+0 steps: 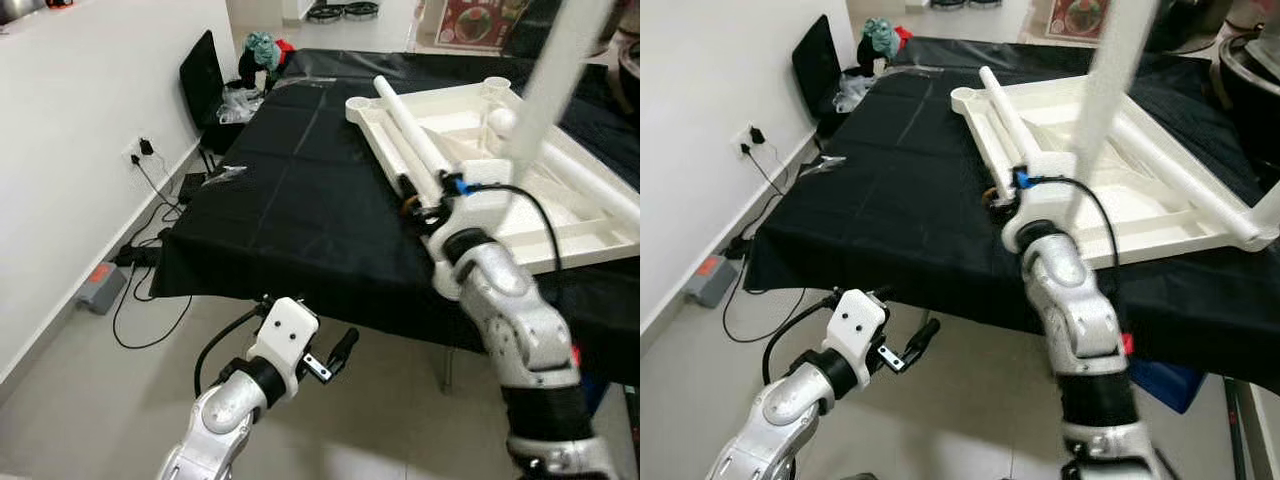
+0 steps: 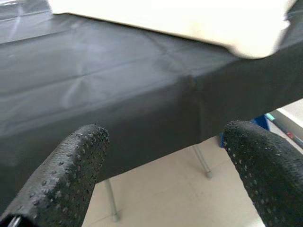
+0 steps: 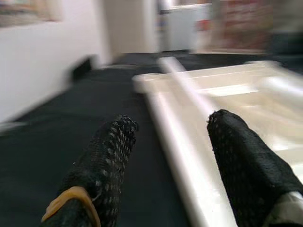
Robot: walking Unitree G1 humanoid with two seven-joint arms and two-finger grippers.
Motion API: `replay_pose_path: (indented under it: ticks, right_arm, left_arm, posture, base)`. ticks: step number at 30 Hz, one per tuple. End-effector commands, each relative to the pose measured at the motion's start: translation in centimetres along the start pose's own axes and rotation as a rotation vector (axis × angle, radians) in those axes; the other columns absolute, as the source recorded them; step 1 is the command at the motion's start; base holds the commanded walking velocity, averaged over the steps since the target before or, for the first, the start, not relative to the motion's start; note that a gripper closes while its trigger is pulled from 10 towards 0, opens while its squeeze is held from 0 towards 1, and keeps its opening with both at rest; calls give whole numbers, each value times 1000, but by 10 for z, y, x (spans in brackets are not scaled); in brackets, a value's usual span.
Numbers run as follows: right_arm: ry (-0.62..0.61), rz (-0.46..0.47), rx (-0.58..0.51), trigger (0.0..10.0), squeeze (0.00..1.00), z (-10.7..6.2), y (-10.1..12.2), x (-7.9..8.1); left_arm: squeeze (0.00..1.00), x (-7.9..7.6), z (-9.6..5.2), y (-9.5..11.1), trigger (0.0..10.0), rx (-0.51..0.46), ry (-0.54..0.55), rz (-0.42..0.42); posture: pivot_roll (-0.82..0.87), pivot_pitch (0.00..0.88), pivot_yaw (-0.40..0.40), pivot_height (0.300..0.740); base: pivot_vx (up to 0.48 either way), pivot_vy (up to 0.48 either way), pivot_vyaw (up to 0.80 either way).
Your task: Building children table
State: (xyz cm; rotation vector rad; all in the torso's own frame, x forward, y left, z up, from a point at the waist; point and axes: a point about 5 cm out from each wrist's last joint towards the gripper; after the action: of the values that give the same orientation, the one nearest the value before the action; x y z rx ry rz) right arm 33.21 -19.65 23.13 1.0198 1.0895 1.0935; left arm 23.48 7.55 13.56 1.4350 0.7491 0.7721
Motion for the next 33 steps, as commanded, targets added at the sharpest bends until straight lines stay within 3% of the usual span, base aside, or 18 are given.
replay_pose_path:
  ticks: [1, 2, 5, 9, 10, 13, 15, 16, 17, 23, 24, 26, 27, 29, 33]
  right_arm:
    - [-162, -56, 20, 10000, 0, 0, -9, -34]
    - [-162, -56, 20, 10000, 0, 0, -9, -34]
    - [-280, -129, 54, 10000, 0, -4, -20, -67]
    - [-321, -141, 79, 10000, 0, -7, -28, -82]
    - [-312, -108, 83, 10000, 0, -7, -31, -85]
    - [-208, -49, 69, 10000, 0, -3, -31, -75]
    - [17, 27, 23, 10000, 0, 6, -20, -44]
    - [17, 27, 23, 10000, 0, 6, -20, -44]
    - [96, 34, 3, 10000, 0, 8, -15, -33]
    - [148, 26, -13, 10000, 0, 10, -12, -25]
    - [236, 22, -56, 10000, 0, 22, 3, -9]
    - [236, 22, -56, 10000, 0, 22, 3, -9]
    - [344, -23, -71, 10000, 0, 41, 19, 11]
    - [456, -95, -70, 10000, 0, 65, 42, 34]
    - [455, -116, -62, 10000, 0, 75, 48, 40]
  left_arm:
    - [0, 0, -1, -1, 10000, 12, 3, 0]
    - [0, 0, -1, -1, 10000, 12, 3, 0]
    - [0, 0, -1, -1, 10000, 12, 2, -1]
    - [0, 0, -1, -1, 10000, 13, 1, -1]
    - [0, 1, -1, -1, 10000, 14, 2, -1]
    - [0, 1, -2, -2, 10000, 16, 3, 0]
    - [0, 1, -2, -1, 10000, 17, 1, 0]
    - [0, 1, -2, -1, 10000, 17, 1, 0]
    - [0, 1, -2, -1, 10000, 17, 1, -1]
    - [0, 1, -3, -1, 10000, 17, 0, -1]
    - [0, 1, -2, 2, 10000, 8, -5, -7]
    - [0, 1, -2, 2, 10000, 8, -5, -7]
    - [0, 1, -1, 7, 10000, -7, -7, -9]
    - [0, 1, 0, 15, 10000, -27, -4, -12]
    - [0, 2, -1, 18, 10000, -36, 12, -19]
  posture:
    - [106, 126, -12, 740]
    - [106, 126, -12, 740]
    - [107, 128, -13, 740]
    - [104, 131, -9, 740]
    - [108, 133, -9, 740]
    - [107, 135, -6, 740]
    - [111, 143, 0, 740]
    - [111, 143, 0, 740]
    - [111, 143, 0, 740]
    - [111, 143, 0, 740]
    - [119, 164, -8, 740]
    - [119, 164, -8, 740]
    - [120, 192, -21, 740]
    - [117, 220, -36, 740]
    - [119, 236, -43, 740]
  base:
    - [0, 0, 0]
    - [0, 0, 0]
    - [0, 0, 0]
    - [0, 0, 0]
    - [0, 0, 0]
    - [0, 0, 0]
    - [0, 0, 0]
    - [0, 0, 0]
    - [0, 0, 0]
    - [0, 0, 0]
    - [0, 0, 0]
    - [0, 0, 0]
    - [0, 0, 0]
    - [0, 0, 0]
    - [0, 0, 0]
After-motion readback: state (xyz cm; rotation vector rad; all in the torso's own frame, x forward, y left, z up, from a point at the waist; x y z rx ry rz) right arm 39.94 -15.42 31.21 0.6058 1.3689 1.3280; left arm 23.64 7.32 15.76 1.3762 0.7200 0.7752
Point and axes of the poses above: a point about 5 cm out from each wrist's last joint towards the gripper, its own z axis pointing out of the wrist towards the gripper, its own y axis along the axis of the wrist's last joint, x = y × z, and after that the axes turned 8 degrees about -z, right-handed
